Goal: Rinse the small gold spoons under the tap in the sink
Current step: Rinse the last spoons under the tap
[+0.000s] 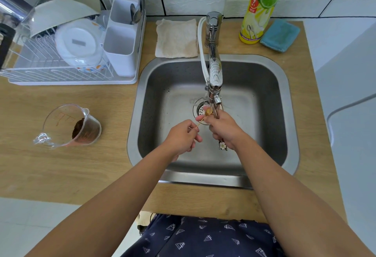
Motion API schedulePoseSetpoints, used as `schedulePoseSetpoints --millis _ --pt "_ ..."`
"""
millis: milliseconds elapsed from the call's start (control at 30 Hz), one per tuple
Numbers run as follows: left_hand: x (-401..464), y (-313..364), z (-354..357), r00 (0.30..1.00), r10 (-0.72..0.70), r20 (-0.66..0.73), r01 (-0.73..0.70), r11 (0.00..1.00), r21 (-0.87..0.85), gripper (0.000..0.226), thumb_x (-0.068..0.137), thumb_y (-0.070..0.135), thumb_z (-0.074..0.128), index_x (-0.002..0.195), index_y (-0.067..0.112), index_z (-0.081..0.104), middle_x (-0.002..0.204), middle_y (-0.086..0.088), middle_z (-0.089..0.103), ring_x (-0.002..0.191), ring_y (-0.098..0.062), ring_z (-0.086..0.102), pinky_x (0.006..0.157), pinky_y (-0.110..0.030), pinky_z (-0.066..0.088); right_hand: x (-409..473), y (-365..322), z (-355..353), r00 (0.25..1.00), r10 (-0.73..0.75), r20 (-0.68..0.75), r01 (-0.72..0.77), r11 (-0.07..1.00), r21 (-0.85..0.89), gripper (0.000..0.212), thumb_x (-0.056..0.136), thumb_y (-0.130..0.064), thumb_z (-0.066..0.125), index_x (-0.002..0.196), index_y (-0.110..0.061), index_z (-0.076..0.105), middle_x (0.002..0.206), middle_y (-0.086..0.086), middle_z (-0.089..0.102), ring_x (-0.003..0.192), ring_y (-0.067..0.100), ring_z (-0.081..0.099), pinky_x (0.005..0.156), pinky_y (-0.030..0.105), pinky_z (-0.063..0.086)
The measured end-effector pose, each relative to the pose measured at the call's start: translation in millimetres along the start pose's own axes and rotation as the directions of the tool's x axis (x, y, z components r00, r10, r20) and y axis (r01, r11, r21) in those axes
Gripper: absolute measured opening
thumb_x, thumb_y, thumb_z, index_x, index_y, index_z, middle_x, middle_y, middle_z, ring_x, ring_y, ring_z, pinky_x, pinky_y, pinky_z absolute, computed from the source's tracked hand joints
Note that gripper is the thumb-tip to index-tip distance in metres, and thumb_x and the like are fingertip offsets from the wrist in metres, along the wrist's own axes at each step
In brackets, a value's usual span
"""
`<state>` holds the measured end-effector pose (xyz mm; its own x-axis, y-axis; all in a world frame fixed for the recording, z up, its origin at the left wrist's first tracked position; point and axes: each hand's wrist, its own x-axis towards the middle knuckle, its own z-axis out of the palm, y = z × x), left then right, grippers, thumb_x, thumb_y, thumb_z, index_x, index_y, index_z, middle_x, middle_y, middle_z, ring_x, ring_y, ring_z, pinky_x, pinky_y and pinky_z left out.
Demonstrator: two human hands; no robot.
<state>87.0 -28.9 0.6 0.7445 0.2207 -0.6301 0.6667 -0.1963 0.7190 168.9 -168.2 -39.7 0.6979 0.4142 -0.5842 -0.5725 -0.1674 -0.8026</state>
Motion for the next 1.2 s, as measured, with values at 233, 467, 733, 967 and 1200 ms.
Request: schedulePoseSetpoints --millis 233,467,733,967,1200 --pt "-3.4 -6.1 -6.9 0.998 0.041 0.051 -0.038 0.998 -0.057 0.015 0.105 0.019 0.049 0.103 0.011 0.061 0.085 -0.007 0.072 0.057 -0.010 0.055 0.049 -0.023 0.045 0.3 1.5 3.5 0.998 -0.049 -0.047 0.052 0.997 0.057 0.036 0.078 -0.027 0.088 0.108 -0.024 0.069 0.064 -0.011 0.055 0.043 0.002 0.037 0.038 0.018 0.029" --pt "1.9 -3.9 -2.4 0.988 0.034 0.150 -0.009 0.986 -0.164 0.019 0.105 0.016 0.049 0.109 0.010 0.066 0.081 -0.002 0.070 0.056 -0.007 0.055 0.050 -0.020 0.044 -0.5 -3.9 0.4 0.956 -0.046 -0.289 0.074 0.993 0.086 0.029 0.106 -0.036 0.050 0.107 -0.015 0.070 0.088 0.004 0.082 0.035 0.002 0.037 0.044 0.022 0.030" --pt "44.4 29.8 10.3 0.987 -0.038 0.154 0.078 0.962 -0.263 0.014 0.092 0.031 0.074 0.089 0.017 0.076 0.076 0.001 0.075 0.044 -0.003 0.043 0.037 -0.015 0.027 -19.6 -12.3 -34.4 0.934 -0.042 -0.355 0.117 0.974 0.192 0.022 0.101 -0.031 0.065 0.086 -0.021 0.077 0.093 0.002 0.080 0.039 0.007 0.023 0.039 0.024 0.025" --pt "52.7 40.6 24.2 0.915 0.065 0.399 0.185 0.809 -0.558 0.016 0.103 0.016 0.056 0.112 0.005 0.063 0.083 -0.004 0.077 0.080 -0.013 0.075 0.068 -0.019 0.058 -22.5 -19.8 -53.6 0.901 -0.014 -0.433 0.190 0.910 0.367 0.015 0.105 -0.028 0.060 0.104 -0.013 0.061 0.108 0.006 0.080 0.037 0.003 0.025 0.036 0.018 0.028" --pt "31.1 27.2 18.4 0.979 0.054 0.196 -0.028 0.990 -0.137 0.035 0.107 0.039 0.042 0.084 0.018 0.057 0.050 0.015 0.037 0.044 -0.005 0.029 0.040 -0.017 0.025 -14.8 -11.8 -12.5 0.977 0.019 -0.211 0.050 0.947 0.318 0.009 0.096 -0.018 0.073 0.090 -0.020 0.079 0.069 0.003 0.053 0.040 0.004 0.024 0.036 0.020 0.024"
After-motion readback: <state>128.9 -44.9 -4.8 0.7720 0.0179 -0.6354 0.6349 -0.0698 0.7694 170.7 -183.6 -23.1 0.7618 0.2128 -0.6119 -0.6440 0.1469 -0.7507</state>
